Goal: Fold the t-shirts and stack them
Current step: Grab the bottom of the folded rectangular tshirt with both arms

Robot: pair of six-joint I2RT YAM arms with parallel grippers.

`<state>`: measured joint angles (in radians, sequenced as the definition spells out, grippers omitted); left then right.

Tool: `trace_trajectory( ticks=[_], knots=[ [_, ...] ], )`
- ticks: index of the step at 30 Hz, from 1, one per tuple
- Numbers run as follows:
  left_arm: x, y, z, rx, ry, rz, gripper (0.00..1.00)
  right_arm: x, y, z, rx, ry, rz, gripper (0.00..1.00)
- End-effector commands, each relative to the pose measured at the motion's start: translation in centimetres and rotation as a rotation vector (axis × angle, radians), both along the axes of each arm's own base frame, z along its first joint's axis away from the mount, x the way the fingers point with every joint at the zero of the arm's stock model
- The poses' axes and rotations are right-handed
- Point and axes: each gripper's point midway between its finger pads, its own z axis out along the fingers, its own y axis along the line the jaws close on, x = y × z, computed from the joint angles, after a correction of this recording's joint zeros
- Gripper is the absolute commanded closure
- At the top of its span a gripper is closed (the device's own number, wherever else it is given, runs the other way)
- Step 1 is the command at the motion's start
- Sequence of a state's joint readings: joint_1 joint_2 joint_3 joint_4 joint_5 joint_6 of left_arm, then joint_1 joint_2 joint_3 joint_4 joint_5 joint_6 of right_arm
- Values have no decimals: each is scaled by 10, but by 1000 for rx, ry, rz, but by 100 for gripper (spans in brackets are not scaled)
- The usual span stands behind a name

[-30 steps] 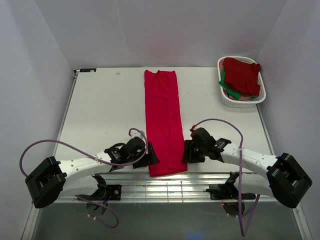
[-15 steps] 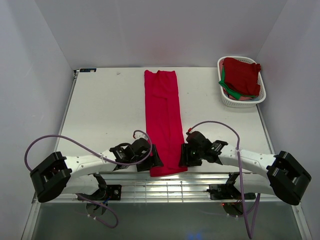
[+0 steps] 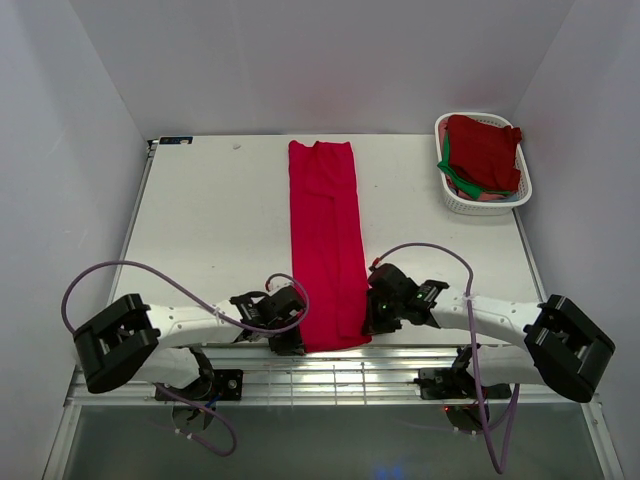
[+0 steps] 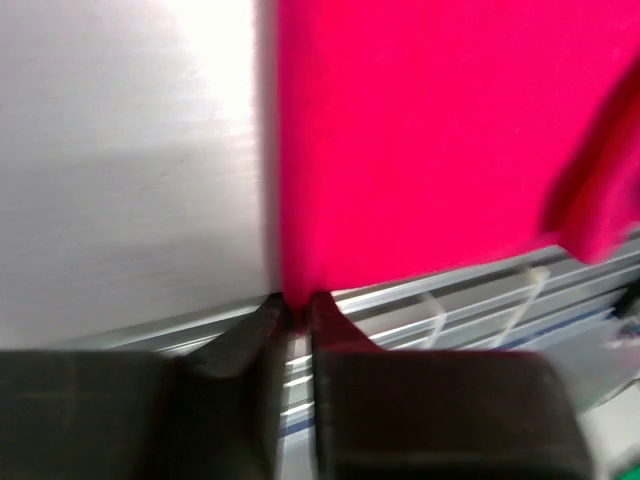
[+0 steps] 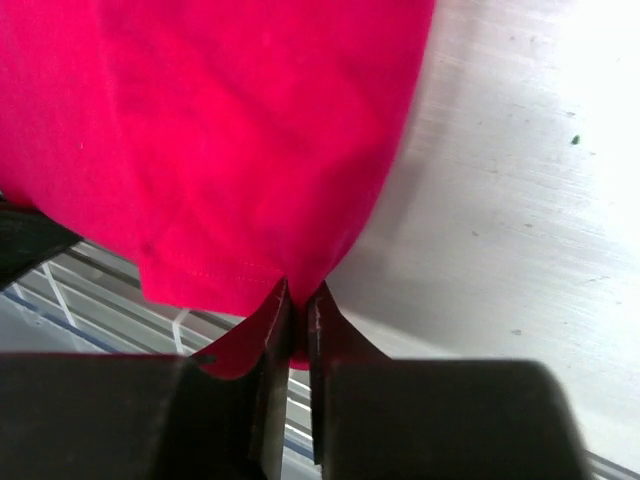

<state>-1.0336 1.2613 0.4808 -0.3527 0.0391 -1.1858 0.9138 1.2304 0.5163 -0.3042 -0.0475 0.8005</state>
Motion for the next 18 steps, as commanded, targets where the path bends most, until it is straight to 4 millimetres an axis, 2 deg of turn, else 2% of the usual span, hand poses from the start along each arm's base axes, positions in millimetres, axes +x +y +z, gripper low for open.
trace_trajectory(
  ticks=[1,4,8,11,15,17,18],
  knots=[
    [-7,45,-35,222,16,-6,83,-6,-13,-15,-92,18,19,92],
    [-9,43,-37,230,22,-37,100,-16,-14,-17,-119,25,57,92],
    [-17,46,-32,232,31,-42,100,-37,-17,-17,-147,55,98,92],
    [-20,47,-20,212,22,-35,100,-54,-15,-10,-150,73,123,92],
    [-12,39,11,167,-28,-21,100,-61,-13,5,-173,44,128,92],
    [-8,41,28,167,-54,-8,100,-56,-11,19,-187,16,123,92],
    [0,33,44,142,-83,2,100,-54,-10,23,-192,2,125,92]
  ],
)
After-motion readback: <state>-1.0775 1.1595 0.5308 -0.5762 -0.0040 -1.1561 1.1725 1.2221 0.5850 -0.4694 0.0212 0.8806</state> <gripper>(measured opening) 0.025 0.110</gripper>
